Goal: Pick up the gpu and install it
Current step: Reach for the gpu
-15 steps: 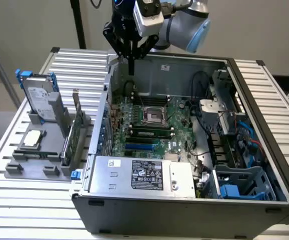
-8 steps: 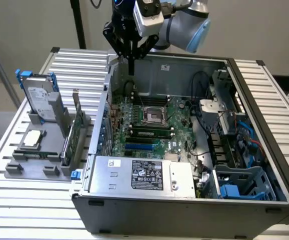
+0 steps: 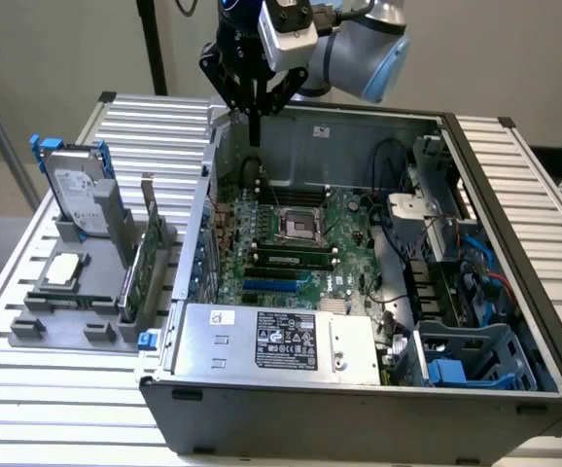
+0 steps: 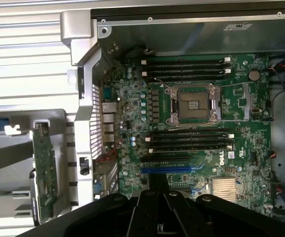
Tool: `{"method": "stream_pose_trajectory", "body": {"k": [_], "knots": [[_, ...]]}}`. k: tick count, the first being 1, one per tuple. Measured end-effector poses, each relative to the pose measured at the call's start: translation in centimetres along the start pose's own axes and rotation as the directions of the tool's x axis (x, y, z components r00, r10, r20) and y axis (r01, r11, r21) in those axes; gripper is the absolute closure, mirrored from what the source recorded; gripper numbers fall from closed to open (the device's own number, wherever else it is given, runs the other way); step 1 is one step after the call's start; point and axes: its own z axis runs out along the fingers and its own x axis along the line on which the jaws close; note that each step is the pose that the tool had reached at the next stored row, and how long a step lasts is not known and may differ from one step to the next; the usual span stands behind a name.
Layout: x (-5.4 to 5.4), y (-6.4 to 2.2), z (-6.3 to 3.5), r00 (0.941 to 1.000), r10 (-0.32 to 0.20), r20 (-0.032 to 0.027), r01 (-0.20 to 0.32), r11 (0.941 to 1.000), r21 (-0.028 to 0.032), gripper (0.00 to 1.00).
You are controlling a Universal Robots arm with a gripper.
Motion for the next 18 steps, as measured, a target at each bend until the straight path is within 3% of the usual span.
{"method": "stream_pose_trajectory", "body": {"k": [9, 18], "knots": [[3.8, -1.76, -0.09, 1.0000, 0.000, 0.0005, 0.000, 1.0000, -0.0002, 0.89], [7.9, -2.55, -0.09, 1.0000, 0.000, 0.0013, 0.000, 1.0000, 0.0006, 0.89]]}}
